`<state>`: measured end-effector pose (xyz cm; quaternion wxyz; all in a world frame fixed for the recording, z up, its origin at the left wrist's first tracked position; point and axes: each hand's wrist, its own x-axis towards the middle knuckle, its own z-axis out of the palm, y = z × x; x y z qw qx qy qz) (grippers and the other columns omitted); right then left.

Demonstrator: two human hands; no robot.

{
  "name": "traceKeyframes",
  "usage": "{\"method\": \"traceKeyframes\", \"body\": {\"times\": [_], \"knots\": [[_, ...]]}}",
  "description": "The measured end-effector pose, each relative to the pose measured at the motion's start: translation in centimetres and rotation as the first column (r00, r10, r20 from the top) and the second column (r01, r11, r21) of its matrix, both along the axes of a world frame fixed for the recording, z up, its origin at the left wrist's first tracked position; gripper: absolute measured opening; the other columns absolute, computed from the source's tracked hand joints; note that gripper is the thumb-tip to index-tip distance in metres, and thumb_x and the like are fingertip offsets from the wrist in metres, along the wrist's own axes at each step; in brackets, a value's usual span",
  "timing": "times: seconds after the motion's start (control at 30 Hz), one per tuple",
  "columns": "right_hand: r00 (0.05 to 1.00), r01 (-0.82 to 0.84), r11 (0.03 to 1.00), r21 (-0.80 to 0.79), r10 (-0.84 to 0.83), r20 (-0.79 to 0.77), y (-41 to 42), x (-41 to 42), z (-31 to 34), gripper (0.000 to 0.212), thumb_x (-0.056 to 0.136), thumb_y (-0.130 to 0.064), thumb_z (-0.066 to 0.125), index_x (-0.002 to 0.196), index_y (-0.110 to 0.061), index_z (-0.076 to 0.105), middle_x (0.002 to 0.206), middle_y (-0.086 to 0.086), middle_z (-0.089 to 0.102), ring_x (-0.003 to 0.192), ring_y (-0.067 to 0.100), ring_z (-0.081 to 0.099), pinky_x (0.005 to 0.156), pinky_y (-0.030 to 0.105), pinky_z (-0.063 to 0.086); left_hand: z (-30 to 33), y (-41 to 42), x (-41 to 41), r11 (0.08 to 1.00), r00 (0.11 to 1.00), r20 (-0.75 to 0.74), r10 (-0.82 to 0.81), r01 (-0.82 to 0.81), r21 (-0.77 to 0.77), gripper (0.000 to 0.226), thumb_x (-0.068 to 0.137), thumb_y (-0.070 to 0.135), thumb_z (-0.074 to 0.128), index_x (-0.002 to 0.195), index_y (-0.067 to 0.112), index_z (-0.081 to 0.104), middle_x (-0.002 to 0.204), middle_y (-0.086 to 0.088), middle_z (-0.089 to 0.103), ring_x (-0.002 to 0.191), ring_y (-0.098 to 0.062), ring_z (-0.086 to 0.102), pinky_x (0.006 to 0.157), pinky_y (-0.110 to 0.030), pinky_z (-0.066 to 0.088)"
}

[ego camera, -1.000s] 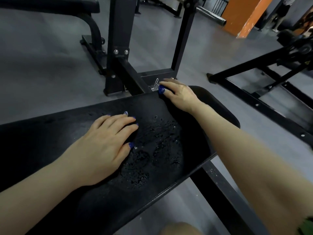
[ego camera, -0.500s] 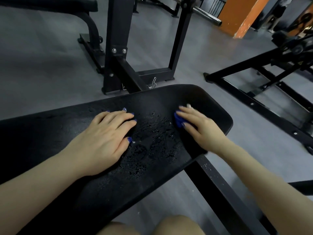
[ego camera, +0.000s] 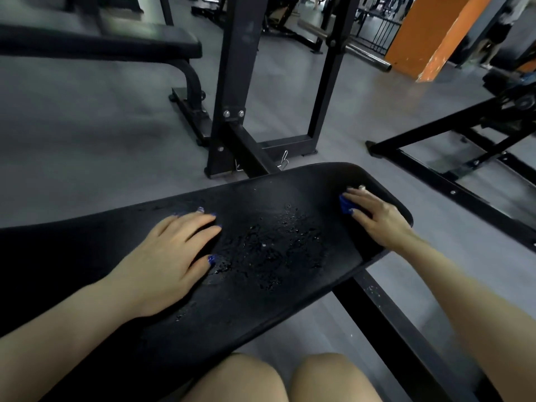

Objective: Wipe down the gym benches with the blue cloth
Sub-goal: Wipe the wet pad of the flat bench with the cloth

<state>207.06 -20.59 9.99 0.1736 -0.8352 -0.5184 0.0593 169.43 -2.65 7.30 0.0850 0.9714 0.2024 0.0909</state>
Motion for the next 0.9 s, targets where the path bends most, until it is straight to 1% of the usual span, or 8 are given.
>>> {"method": "traceKeyframes", "body": {"times": [0.1, 0.27, 0.4, 0.47, 0.53, 0.63, 0.77, 0.9], "knots": [[0.980, 0.199, 0.980, -0.021, -0.200, -0.014, 4.6, 0.1, 0.2, 0.042, 0.100, -0.019, 0.049, 0.142, -0.015, 0.048, 0.154, 0.003, 0.037, 0.148, 0.018, 0.019, 0.118, 0.026, 0.012, -0.3, -0.3, 0.1, 1.000, 1.000, -0.028, 0.009, -0.009, 0.017, 0.057, 0.095, 0.047, 0.024, 0.143, 0.021, 0.042, 0.150, 0.004, 0.036, 0.144, -0.014, 0.024, 0.118, -0.042, 0.019], [0.902, 0.370, 0.913, -0.170, -0.310, 0.302, 14.5, -4.9, -0.8, 0.066, 0.091, -0.040, 0.015, 0.127, -0.002, 0.055, 0.131, 0.023, 0.049, 0.125, 0.039, 0.038, 0.102, 0.043, 0.034, -0.4, -0.3, 0.1, 0.998, 1.000, -0.011, 0.009, -0.009, 0.057, 0.052, 0.095, 0.042, 0.030, 0.140, 0.020, 0.046, 0.146, 0.002, 0.041, 0.141, -0.017, 0.031, 0.115, -0.039, 0.017], [0.946, 0.010, 0.991, -0.135, 0.034, 0.322, 19.5, -12.9, -2.0, 0.048, 0.094, -0.028, 0.027, 0.112, -0.002, 0.064, 0.115, 0.018, 0.058, 0.113, 0.037, 0.046, 0.089, 0.042, 0.045, -0.4, -0.4, 0.1, 0.998, 1.000, -0.007, 0.013, -0.012, 0.069, 0.051, 0.095, 0.041, 0.031, 0.139, 0.020, 0.048, 0.146, 0.002, 0.042, 0.140, -0.017, 0.032, 0.115, -0.037, 0.015], [0.959, -0.220, 0.973, -0.065, 0.228, 0.169, 19.5, -16.6, -2.0, 0.042, 0.098, -0.023, 0.032, 0.112, 0.003, 0.062, 0.120, 0.021, 0.056, 0.117, 0.039, 0.047, 0.097, 0.044, 0.041, -0.4, -0.4, 0.1, 0.997, 1.000, -0.015, 0.014, -0.013, 0.075, 0.052, 0.095, 0.042, 0.031, 0.139, 0.020, 0.048, 0.146, 0.002, 0.042, 0.140, -0.017, 0.032, 0.116, -0.037, 0.015], [0.897, -0.436, 0.898, -0.056, 0.439, 0.051, 18.3, -16.9, -0.9, 0.038, 0.101, -0.018, 0.044, 0.134, -0.001, 0.053, 0.144, 0.017, 0.046, 0.135, 0.028, 0.039, 0.113, 0.022, 0.024, -0.4, -0.3, 0.1, 0.997, 1.000, -0.018, 0.014, -0.013, 0.071, 0.052, 0.095, 0.042, 0.031, 0.140, 0.021, 0.047, 0.146, 0.002, 0.042, 0.140, -0.016, 0.032, 0.116, -0.038, 0.018], [0.835, -0.549, 0.821, -0.154, 0.548, -0.052, 15.9, -11.8, 1.1, 0.043, 0.102, -0.017, 0.047, 0.144, -0.020, 0.045, 0.156, -0.006, 0.033, 0.139, 0.004, 0.028, 0.104, -0.004, 0.006, -0.3, -0.4, 0.1, 0.998, 1.000, -0.013, 0.016, -0.015, 0.058, 0.052, 0.095, 0.042, 0.031, 0.140, 0.021, 0.046, 0.146, 0.003, 0.042, 0.140, -0.016, 0.032, 0.116, -0.038, 0.018], [0.988, -0.153, 0.986, -0.067, 0.153, -0.006, 13.1, -3.6, 0.6, 0.041, 0.101, -0.016, 0.047, 0.141, -0.025, 0.050, 0.154, -0.007, 0.038, 0.144, 0.017, 0.030, 0.116, 0.021, 0.017, -0.2, -0.5, 0.1, 0.998, 1.000, -0.012, 0.017, -0.016, 0.067, 0.052, 0.095, 0.041, 0.031, 0.140, 0.021, 0.047, 0.146, 0.003, 0.042, 0.139, -0.016, 0.033, 0.116, -0.035, 0.015], [0.979, 0.192, 0.981, 0.003, -0.192, 0.075, 11.0, -3.9, -0.9, 0.040, 0.103, -0.017, 0.039, 0.142, -0.012, 0.046, 0.156, 0.009, 0.033, 0.143, 0.029, 0.030, 0.112, 0.033, 0.027, -0.1, -0.5, 0.0, 0.999, 1.000, -0.005, 0.016, -0.016, 0.047, 0.055, 0.095, 0.044, 0.024, 0.142, 0.022, 0.043, 0.148, 0.005, 0.038, 0.140, -0.014, 0.028, 0.118, -0.035, 0.013]]}}
